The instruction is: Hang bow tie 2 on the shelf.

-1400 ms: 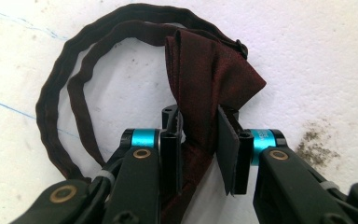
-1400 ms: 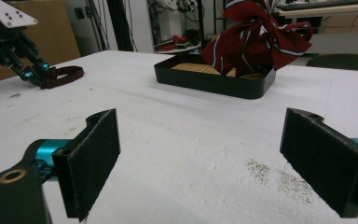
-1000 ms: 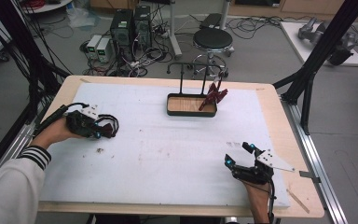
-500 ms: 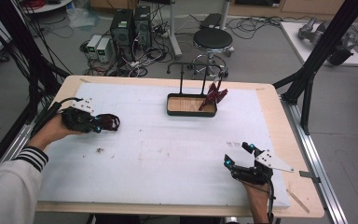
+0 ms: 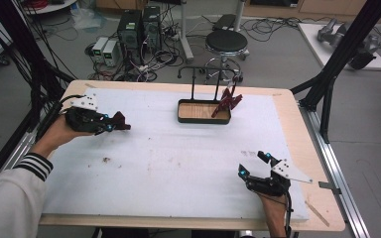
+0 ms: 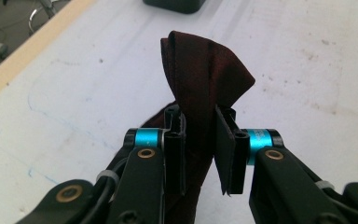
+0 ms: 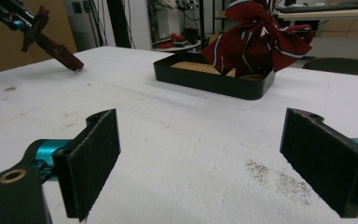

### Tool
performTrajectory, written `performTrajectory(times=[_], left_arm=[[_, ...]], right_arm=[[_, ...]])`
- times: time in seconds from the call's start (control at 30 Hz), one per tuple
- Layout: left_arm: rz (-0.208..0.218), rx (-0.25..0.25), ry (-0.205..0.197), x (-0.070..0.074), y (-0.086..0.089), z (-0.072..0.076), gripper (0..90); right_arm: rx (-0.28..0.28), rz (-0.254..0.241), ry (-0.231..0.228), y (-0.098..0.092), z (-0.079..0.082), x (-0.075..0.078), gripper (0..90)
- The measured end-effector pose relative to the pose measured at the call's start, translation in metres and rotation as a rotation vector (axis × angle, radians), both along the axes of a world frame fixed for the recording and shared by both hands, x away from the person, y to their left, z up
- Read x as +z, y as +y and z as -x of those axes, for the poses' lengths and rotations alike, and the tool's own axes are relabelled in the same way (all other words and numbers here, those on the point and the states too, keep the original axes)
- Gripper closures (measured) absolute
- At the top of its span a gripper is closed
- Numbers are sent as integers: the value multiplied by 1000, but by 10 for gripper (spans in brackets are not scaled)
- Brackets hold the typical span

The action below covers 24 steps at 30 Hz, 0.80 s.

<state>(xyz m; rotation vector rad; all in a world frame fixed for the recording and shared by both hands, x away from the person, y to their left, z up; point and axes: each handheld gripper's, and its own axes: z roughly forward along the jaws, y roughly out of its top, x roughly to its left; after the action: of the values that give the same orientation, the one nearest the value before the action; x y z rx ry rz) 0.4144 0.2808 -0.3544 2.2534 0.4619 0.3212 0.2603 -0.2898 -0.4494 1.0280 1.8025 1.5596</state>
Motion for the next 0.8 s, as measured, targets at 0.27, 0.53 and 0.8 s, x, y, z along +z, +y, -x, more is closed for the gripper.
performTrajectory(times=[0.27, 0.53, 0.8], left_arm=[[71, 1, -69, 11, -15, 4, 747], [172, 20, -72, 16, -25, 3, 748], [233, 20, -76, 20, -40, 1, 748]], right_arm=[[-6, -1, -8, -1, -1, 0, 112], [-12, -2, -8, -1, -1, 0, 112], [-28, -1, -15, -2, -2, 0, 112]])
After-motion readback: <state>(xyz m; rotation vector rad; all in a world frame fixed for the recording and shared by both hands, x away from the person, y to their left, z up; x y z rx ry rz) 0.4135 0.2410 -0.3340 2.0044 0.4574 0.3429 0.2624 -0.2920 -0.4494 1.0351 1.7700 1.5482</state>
